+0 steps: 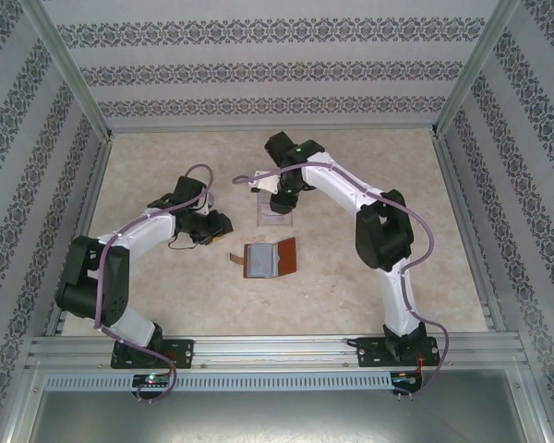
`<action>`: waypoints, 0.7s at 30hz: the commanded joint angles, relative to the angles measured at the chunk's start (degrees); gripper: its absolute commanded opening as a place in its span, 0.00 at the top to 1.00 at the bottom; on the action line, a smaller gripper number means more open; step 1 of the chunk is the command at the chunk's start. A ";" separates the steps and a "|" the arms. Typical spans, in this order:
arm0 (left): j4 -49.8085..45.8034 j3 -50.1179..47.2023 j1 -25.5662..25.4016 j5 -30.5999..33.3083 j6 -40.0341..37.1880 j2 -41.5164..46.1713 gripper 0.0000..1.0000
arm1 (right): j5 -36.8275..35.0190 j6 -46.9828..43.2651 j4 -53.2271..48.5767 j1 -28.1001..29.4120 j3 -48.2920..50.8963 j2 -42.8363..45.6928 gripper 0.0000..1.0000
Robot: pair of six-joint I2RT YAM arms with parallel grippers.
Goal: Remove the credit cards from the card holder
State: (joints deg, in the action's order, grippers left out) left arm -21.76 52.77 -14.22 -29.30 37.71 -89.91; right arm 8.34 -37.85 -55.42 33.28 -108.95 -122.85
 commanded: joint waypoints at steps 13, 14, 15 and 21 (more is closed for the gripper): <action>-3.82 4.81 -8.42 1.55 -1.46 -4.09 0.73 | -4.20 53.70 13.35 2.73 20.17 15.30 0.74; -4.26 5.25 -9.06 1.95 -1.55 -4.29 0.73 | -3.54 56.24 14.01 2.78 21.60 16.19 0.74; -4.45 5.40 -9.51 2.18 -1.51 -4.39 0.74 | -3.08 58.32 14.58 2.82 22.75 16.89 0.74; -6.01 5.71 -11.66 5.61 -0.82 -6.24 0.82 | 4.82 67.04 16.75 3.63 28.58 19.18 0.74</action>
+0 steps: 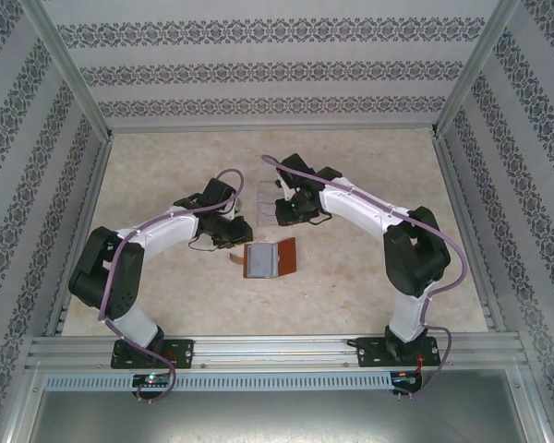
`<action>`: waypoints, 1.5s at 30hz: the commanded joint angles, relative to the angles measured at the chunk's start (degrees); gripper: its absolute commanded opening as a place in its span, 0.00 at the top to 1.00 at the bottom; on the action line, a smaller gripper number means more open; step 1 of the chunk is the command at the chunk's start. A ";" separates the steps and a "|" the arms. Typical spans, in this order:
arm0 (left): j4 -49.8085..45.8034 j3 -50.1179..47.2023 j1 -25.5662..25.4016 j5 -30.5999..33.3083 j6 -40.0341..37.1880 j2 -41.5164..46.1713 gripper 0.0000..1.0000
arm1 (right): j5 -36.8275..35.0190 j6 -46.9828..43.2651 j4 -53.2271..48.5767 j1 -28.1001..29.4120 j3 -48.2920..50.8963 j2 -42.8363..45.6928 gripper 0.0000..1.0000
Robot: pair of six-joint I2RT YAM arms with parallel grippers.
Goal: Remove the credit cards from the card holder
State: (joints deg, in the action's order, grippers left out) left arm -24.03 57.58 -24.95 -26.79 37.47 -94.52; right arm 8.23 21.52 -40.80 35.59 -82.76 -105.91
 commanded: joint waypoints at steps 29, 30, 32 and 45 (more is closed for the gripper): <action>-2.31 -10.33 -1.53 6.75 -1.03 -0.58 0.95 | 13.81 26.67 19.02 10.18 8.68 -5.02 0.73; -2.17 -10.58 -1.56 6.74 -1.01 -0.50 0.95 | 13.83 26.75 19.08 10.32 8.52 -5.26 0.73; -1.82 -10.98 -1.51 6.54 -1.09 -0.18 0.95 | 13.92 26.98 19.36 10.85 8.21 -5.80 0.73; -0.33 -12.02 -1.51 5.61 -0.61 0.39 0.96 | 6.89 25.18 10.01 11.87 6.50 -6.43 0.69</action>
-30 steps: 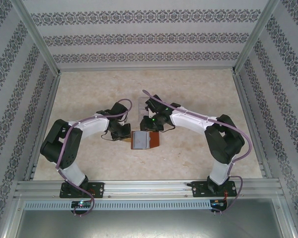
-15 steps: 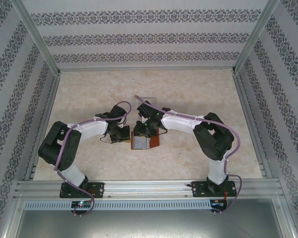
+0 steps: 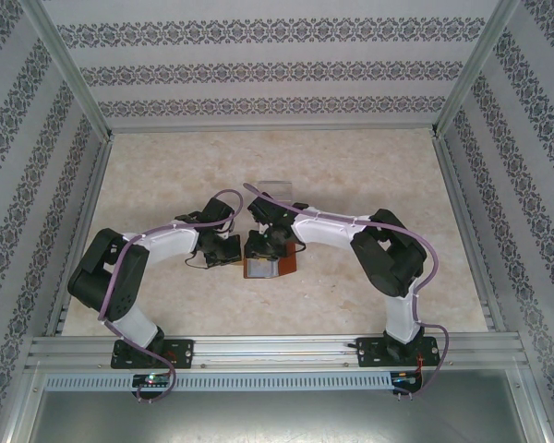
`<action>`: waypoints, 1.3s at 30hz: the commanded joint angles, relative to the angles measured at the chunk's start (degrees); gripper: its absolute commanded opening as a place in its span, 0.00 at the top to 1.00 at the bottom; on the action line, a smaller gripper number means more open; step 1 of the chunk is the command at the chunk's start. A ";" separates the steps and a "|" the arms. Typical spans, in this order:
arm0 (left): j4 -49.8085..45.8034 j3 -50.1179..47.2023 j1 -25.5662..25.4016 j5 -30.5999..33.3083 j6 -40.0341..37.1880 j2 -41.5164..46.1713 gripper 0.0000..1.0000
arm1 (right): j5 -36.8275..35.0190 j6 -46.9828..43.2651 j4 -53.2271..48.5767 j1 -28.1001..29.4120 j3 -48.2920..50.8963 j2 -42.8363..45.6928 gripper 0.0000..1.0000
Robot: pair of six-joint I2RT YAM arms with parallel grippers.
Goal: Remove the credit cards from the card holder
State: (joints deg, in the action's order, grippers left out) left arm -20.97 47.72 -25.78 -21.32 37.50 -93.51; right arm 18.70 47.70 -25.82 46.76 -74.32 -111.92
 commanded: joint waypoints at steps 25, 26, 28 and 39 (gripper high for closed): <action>-3.22 -1.49 -0.74 -0.72 -1.19 -1.39 0.96 | -16.33 -5.42 -21.02 2.10 -7.30 0.96 0.50; -3.20 -1.37 -0.68 -0.66 -1.17 -1.41 0.96 | -16.85 -5.51 -21.53 2.10 -7.46 1.16 0.48; -3.22 -1.24 -0.70 -0.68 -1.28 -1.58 0.96 | -17.37 -5.78 -22.24 2.10 -7.67 1.26 0.47; -3.46 -0.40 -0.68 -0.65 -1.43 -2.47 0.96 | -16.05 -5.82 -22.00 2.07 -7.68 2.15 0.55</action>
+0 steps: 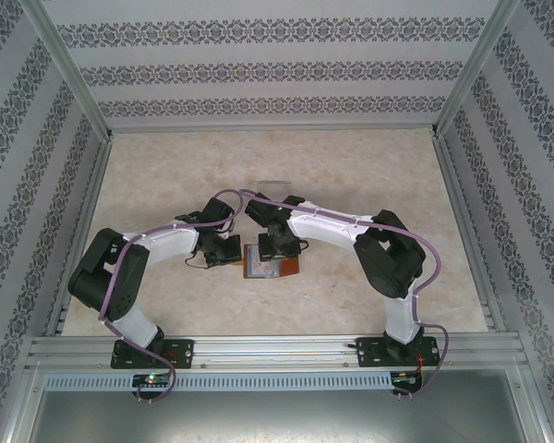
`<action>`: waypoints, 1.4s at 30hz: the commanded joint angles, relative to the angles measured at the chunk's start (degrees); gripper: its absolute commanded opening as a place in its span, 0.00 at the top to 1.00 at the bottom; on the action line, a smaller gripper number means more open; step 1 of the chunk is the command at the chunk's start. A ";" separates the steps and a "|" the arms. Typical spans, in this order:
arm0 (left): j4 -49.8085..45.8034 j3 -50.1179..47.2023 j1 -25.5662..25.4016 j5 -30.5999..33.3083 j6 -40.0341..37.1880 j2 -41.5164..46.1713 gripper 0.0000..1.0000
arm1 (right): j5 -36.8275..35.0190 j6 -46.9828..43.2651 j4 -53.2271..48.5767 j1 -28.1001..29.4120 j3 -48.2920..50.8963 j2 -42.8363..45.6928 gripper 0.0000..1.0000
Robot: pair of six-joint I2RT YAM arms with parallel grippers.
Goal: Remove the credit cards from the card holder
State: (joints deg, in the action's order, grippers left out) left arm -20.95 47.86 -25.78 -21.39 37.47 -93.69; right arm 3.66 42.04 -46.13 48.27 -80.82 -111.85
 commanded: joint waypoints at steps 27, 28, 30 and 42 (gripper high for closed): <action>-4.01 0.28 -0.68 -0.46 -1.33 -2.90 0.96 | -1.79 -1.51 -0.48 -1.62 4.47 6.65 0.94; -4.01 0.27 -0.75 -0.49 -1.33 -2.90 0.96 | -2.52 -1.74 -0.78 -1.92 4.95 6.73 0.93; -3.88 0.27 -0.72 -0.52 -1.22 -2.90 0.96 | -3.44 -1.96 -0.96 -2.59 5.92 6.82 0.92; -5.27 1.40 -0.68 -0.39 -0.95 -1.88 0.93 | -8.49 -2.89 -2.71 -4.23 8.47 5.41 0.65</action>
State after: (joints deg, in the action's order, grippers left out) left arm -21.98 48.77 -25.78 -21.78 37.47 -94.24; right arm -1.23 39.68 -46.26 44.23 -73.32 -106.56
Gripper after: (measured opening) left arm 0.068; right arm 0.332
